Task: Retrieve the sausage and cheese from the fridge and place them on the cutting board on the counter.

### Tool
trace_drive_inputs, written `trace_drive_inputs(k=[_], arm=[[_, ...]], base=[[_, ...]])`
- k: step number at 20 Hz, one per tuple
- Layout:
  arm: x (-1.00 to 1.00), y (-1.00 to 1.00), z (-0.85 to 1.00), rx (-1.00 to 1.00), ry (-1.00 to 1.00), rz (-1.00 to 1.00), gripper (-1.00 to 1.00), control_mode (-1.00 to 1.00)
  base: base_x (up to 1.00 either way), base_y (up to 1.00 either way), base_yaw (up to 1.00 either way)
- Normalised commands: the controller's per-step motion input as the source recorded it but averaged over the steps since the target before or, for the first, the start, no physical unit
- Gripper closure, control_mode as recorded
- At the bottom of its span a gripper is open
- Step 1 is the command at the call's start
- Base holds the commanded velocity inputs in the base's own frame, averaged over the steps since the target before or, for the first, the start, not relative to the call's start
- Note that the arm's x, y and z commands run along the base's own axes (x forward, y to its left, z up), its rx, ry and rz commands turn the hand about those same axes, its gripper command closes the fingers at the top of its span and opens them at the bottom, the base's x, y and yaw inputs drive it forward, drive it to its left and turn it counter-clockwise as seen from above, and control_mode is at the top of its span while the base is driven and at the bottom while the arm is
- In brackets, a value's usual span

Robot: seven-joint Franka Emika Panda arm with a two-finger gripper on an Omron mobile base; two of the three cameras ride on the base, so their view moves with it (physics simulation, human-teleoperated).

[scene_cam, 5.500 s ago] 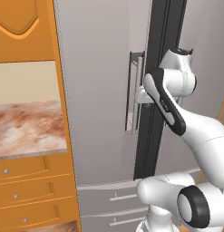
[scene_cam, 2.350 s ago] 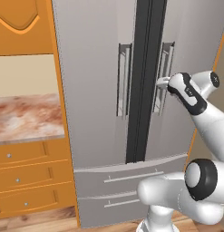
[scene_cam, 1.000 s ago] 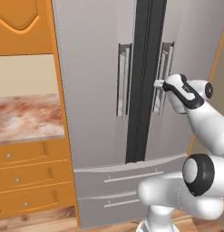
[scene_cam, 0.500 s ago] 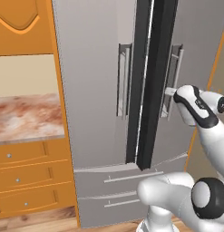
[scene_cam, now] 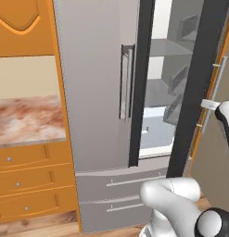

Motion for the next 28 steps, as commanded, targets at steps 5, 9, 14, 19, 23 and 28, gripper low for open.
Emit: trace_drive_inputs(k=[5,9,14,19,23,28], arm=[[-0.41,-1.0,0.0,0.0,0.0,0.04,1.0,-1.0],[0.0,-0.22,-0.08,0.0,0.01,0.1,-1.0,-1.0],[-0.28,0.0,-0.09,0.0,-0.19,0.08,-1.0,-1.0],[-0.77,-0.15,0.01,-0.03,-0.58,0.01,-1.0,-1.0],[-1.0,0.13,0.33,-0.11,-0.52,-0.08,-1.0,-1.0],[-0.56,0.83,0.37,-0.37,-0.04,-0.21,-1.0,-1.0]], base=[[0.0,0.0,0.0],[0.0,0.0,0.0],[0.0,0.0,0.0],[0.0,0.0,0.0],[0.0,0.0,0.0],[0.0,0.0,0.0]])
